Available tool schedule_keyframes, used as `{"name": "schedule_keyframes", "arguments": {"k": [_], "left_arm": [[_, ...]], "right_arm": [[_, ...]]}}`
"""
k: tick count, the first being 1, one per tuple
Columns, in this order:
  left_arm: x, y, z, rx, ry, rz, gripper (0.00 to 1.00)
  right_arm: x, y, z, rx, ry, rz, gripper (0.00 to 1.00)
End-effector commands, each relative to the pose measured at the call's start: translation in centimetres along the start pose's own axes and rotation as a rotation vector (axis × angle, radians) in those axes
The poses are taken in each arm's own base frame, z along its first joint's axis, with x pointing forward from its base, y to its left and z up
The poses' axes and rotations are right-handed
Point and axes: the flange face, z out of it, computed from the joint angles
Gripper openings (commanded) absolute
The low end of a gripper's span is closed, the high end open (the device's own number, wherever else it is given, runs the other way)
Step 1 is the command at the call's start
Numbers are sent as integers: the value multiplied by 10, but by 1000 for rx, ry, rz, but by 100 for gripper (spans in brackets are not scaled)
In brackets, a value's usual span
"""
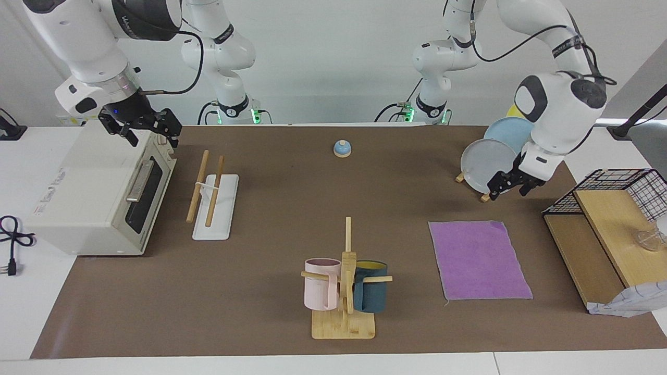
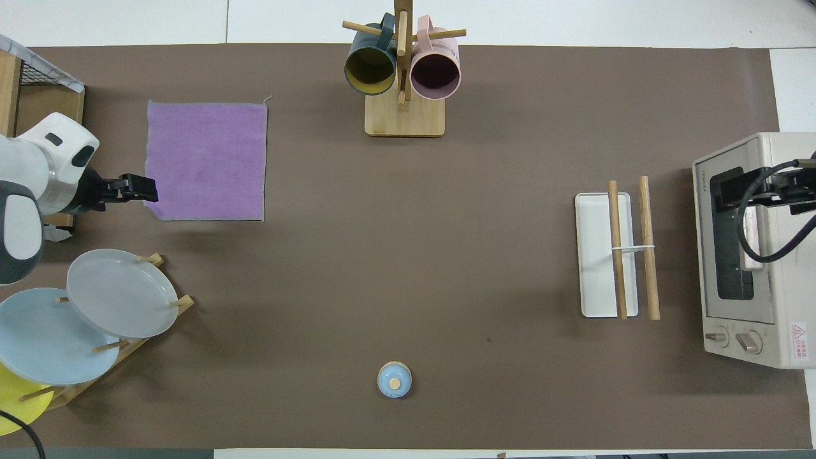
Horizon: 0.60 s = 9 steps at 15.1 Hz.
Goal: Fold towel and hang on rack
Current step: 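Reach the left gripper to the purple towel's edge nearest it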
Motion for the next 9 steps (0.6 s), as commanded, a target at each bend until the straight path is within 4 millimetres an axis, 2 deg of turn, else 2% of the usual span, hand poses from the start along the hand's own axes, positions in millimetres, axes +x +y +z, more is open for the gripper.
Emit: {"name": "schedule_keyframes", "arguments": {"k": [1,3,4,6,9], "left_arm": [[17,-16,57,-15,5,-26,100],[22,-27,80,-19,3,-49,100],[26,-30,84,-24,0,-60,100],[32,-33,83,-57,1,-101,98],[31,-35,83,-59,-5,-107,88]], "right_arm": [[-5,1,-1,11,2,-21,100],[-5,2,-1,11,4,-20,100],[-5,1,-1,11,3,-21,100],[-5,2,-1,11,2,-20,100],[-5,2,-1,11,2,-20,100]]}}
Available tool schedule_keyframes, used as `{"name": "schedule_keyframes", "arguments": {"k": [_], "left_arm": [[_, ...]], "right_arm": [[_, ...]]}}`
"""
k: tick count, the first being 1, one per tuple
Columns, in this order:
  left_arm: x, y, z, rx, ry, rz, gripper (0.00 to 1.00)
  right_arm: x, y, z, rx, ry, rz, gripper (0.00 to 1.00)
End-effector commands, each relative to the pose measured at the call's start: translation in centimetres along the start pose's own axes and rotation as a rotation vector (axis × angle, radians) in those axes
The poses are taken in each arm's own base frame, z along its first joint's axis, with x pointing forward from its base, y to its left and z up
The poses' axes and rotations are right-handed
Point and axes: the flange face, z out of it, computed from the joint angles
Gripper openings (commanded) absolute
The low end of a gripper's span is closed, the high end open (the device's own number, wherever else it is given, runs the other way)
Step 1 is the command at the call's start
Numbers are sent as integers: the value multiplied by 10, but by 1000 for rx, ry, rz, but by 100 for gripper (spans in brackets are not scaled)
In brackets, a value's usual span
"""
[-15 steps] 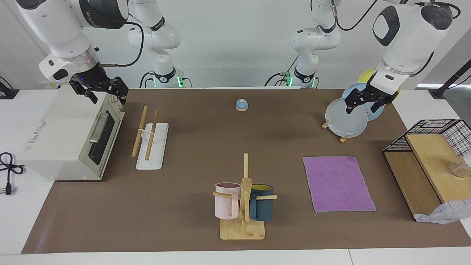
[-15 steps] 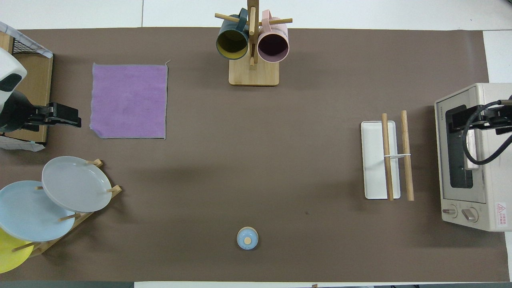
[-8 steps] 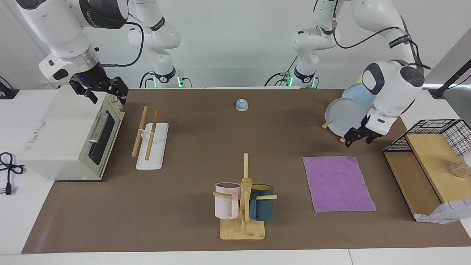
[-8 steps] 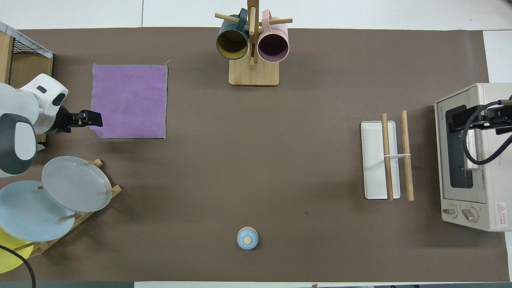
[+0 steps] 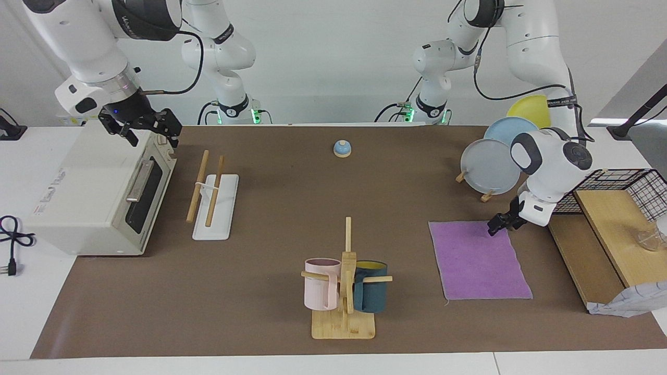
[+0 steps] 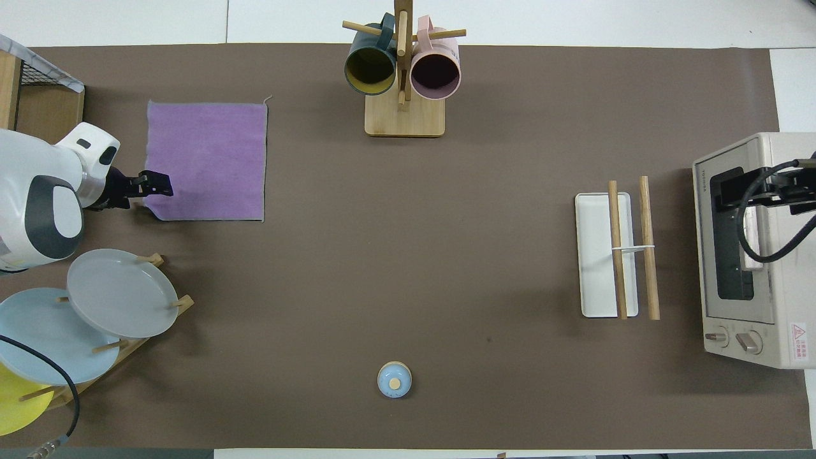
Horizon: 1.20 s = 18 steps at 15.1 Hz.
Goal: Fold towel and hang on rack
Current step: 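Reach the left gripper to the purple towel's edge nearest it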
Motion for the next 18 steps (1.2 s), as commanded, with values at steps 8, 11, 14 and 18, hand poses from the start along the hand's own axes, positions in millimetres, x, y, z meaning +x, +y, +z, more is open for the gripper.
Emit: {"name": "schedule_keyframes", "arguments": {"k": [8,11,14,18], "left_arm": [[-2,-13,0,-11,-46,-30,58],[-3,-13,1,-11,-54,-33,44],[-6,-13,2,-10,-74,-33,10],[-3,-14,-1,-9,-69,-33,0]], "right_arm": [[-5,2,-1,11,4,-20,100],[-5,2,-1,11,2,-20,100],[-5,1,-1,11,2,-21,100],[-5,-1,0,11,6,-24,100]]}}
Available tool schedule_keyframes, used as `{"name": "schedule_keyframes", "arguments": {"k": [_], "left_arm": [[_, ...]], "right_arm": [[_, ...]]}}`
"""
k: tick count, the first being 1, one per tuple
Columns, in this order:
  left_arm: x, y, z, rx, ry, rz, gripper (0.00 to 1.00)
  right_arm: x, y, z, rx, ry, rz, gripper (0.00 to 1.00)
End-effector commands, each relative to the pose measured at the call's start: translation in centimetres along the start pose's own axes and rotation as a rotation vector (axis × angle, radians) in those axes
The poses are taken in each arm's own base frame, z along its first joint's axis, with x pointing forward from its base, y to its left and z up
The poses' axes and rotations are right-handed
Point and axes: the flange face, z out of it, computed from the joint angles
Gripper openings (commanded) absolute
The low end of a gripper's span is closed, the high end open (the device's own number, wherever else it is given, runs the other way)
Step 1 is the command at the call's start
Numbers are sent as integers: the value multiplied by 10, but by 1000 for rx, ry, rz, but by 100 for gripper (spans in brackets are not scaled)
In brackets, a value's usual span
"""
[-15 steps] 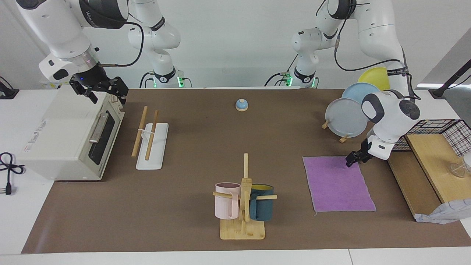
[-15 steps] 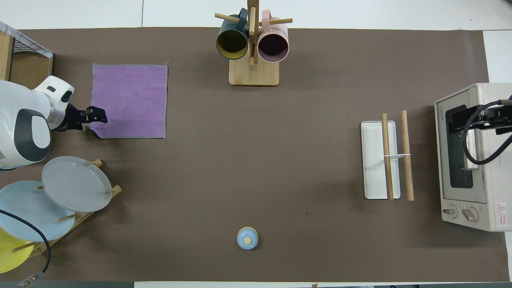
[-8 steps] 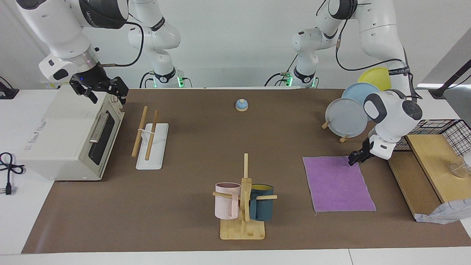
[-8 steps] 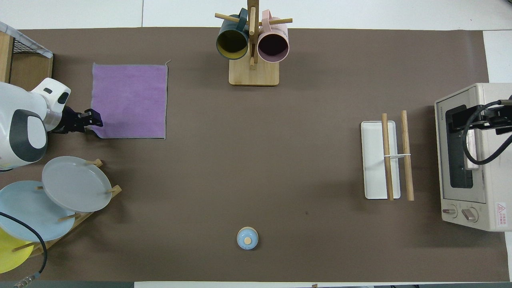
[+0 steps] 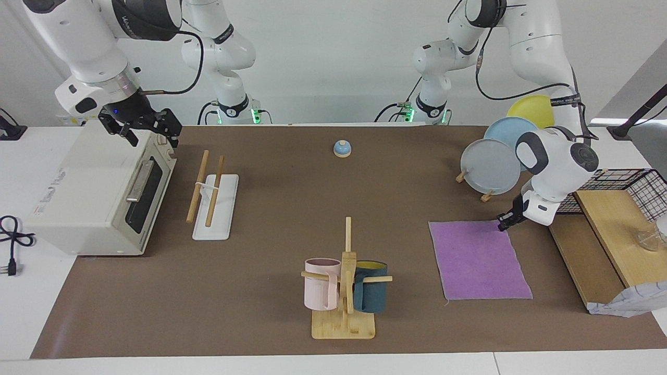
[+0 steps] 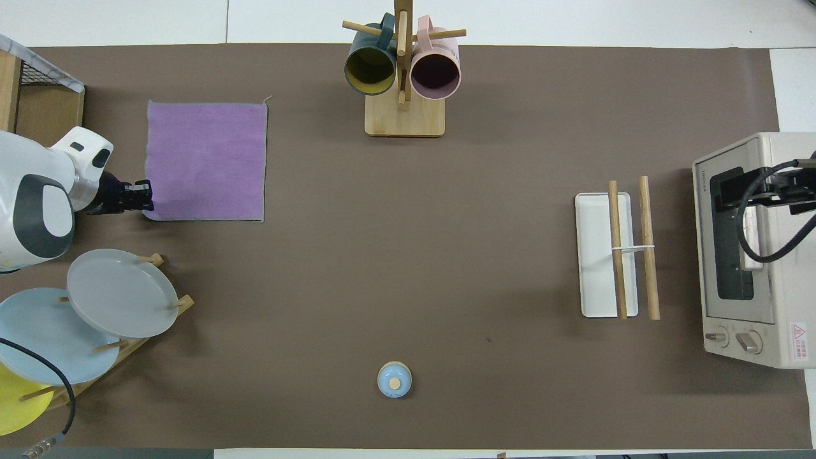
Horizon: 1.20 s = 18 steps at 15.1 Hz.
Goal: Fold towel and hang on rack
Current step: 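Reach the left gripper to the purple towel's edge nearest it, then grasp and lift the towel edge with the left gripper while the right gripper approaches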
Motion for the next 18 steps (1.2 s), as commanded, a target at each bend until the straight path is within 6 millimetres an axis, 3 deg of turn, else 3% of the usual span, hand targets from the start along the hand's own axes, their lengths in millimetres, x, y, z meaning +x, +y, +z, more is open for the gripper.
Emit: {"name": "schedule_keyframes", "arguments": {"k": [1,4,7,10,12,13,14,16,17,18], "left_arm": [[2,-2,-5,-9,-9,0,0],[3,-1,-8,-2,-1,9,0],[1,15,-34,4,16,65,0],[-14,78,-73,143,-7,264,0],[-41,160,-74,253,-22,434,0],[-57,194,-69,297,2,464,0],[-80,225,-50,348,11,500,0],[-123,277,6,466,48,642,0],[-130,289,37,529,63,681,0],[-130,289,43,557,70,711,0]], "right_arm": [[-6,-4,4,14,0,-35,100],[-9,-40,11,50,31,-44,100],[-4,-65,10,212,34,199,100],[-6,-109,14,319,16,384,100],[-8,-127,14,371,-5,471,100],[-7,-129,14,395,-14,500,100],[-6,-132,15,426,-30,544,100],[-5,-137,19,485,-52,655,100],[-6,-147,21,495,-58,671,100],[-8,-149,22,497,-59,673,100]]}}
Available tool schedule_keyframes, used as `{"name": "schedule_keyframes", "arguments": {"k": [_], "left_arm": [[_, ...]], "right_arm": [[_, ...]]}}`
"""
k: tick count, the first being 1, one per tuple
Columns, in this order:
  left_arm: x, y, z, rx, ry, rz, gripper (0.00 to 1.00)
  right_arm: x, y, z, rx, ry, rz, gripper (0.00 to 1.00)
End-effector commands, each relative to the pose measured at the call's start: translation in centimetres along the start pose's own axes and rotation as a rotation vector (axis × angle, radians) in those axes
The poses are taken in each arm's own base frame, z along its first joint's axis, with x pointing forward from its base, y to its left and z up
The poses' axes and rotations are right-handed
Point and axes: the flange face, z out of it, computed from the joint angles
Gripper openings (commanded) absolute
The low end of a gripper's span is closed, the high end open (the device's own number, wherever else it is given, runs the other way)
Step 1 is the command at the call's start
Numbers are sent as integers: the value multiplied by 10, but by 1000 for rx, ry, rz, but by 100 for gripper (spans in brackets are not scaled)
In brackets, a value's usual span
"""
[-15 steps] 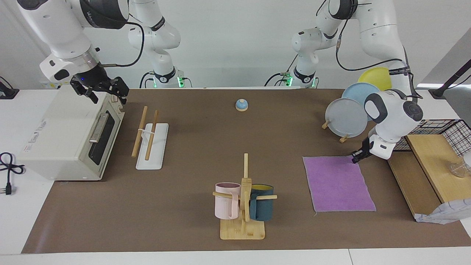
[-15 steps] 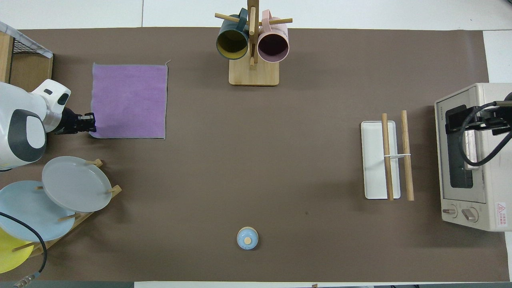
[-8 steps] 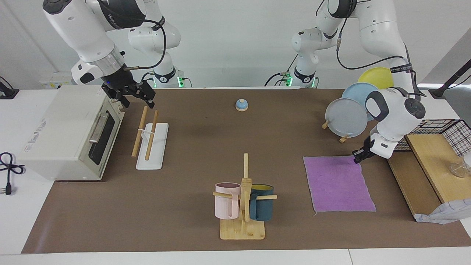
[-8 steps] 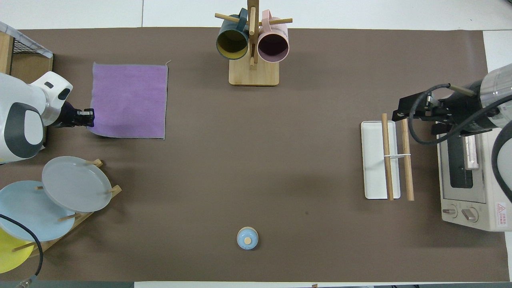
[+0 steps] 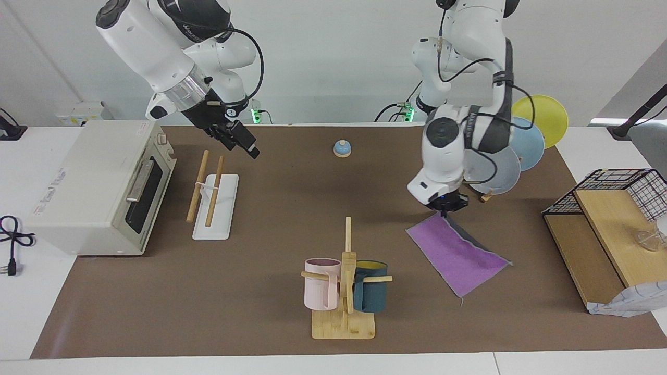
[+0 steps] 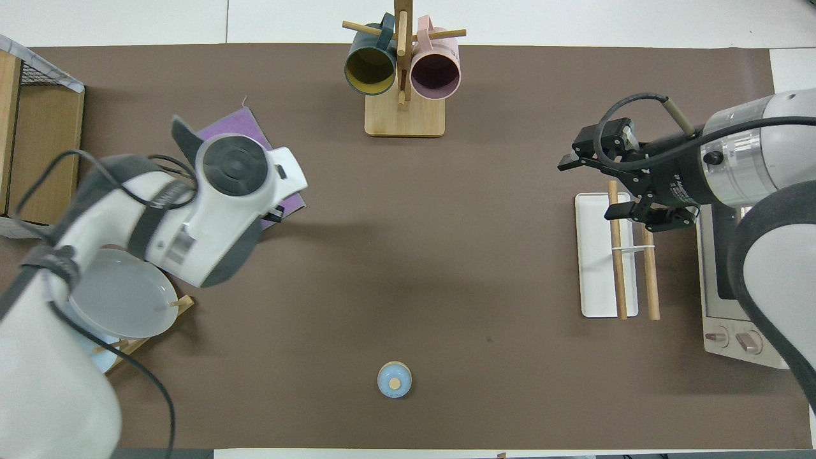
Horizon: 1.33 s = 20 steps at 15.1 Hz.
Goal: Fold towel and hang on rack
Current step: 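Grasp and lift the towel edge with the left gripper while the right gripper approaches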
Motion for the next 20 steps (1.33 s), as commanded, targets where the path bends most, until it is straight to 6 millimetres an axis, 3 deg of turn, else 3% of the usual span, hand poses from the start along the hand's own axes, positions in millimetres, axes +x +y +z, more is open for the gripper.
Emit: {"name": "schedule_keyframes", "arguments": {"k": [1,7,8,10,12,16,20], "left_arm": [[5,17,38,75,12,72,0],[8,15,37,61,15,42,0],[8,15,35,36,8,20,4],[14,1,24,-31,4,-47,100],[15,-28,11,-82,2,-123,100],[12,-81,-10,-252,15,-241,100],[-2,-135,23,-426,19,-342,100]], "right_arm": [[-12,4,4,37,-9,54,100],[-24,-8,17,126,-46,226,100],[-26,-10,17,133,-57,247,100],[-26,-10,18,135,-64,278,100],[-28,-12,18,145,-80,306,100],[-57,-37,33,194,-67,386,100],[-66,-38,40,188,-74,398,100]]}}
